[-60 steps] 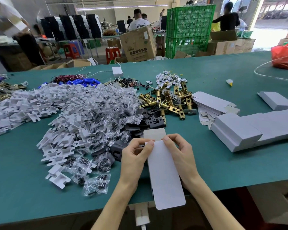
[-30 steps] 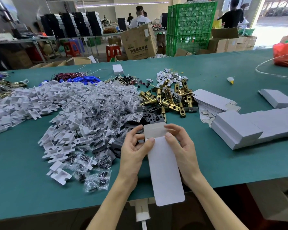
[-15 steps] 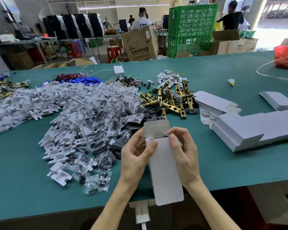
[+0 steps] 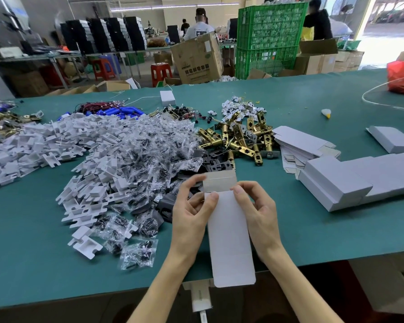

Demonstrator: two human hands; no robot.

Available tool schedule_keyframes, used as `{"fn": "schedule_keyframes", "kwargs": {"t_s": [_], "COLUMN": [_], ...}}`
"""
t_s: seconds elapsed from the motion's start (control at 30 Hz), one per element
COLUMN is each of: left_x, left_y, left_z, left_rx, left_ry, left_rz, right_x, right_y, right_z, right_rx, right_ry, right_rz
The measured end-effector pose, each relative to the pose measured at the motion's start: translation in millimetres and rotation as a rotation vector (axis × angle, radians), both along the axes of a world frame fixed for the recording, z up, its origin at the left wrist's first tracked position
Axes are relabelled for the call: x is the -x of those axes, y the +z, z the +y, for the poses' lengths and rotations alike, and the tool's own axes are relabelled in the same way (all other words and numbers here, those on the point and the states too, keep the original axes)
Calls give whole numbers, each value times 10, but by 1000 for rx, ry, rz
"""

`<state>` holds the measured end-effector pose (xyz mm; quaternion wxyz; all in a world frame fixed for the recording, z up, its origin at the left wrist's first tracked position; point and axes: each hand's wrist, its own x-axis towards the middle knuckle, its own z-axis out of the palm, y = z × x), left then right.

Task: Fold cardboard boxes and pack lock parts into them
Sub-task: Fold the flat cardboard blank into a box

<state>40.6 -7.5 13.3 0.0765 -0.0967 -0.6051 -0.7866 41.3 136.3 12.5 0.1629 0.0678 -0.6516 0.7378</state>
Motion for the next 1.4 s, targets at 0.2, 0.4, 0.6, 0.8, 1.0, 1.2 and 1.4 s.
{"fn": "schedule_keyframes", "kwargs": {"t_s": [0.2,0.4,0.6,0.8,1.0,1.2,1.4], "left_x": [30,44,42,37,47,67,75], "left_y": [-43,-75,-75,-63,-45,-75,-90], "left_z": [12,1,-5,-1,-3,-33,-26], "left_rx": [96,121,127,25,-22,39,38], "left_ry": [82,82,78,5,-18,1,7], "left_rz": [-35,-32,-31,-50,-112,-74,-65], "right_x": [10,27,30,30,24,5,9], "right_y": [-20,-55,-46,-49,-45,-21,0], "right_z": [-3,27,17,23,21,28,21], "right_rx": [-46,-81,-87,-64,-39,-63,-3], "right_ry": [-47,-56,-57,-44,-31,-6,-30], "right_rz": [-40,-46,-52,-60,-52,-41,28]}}
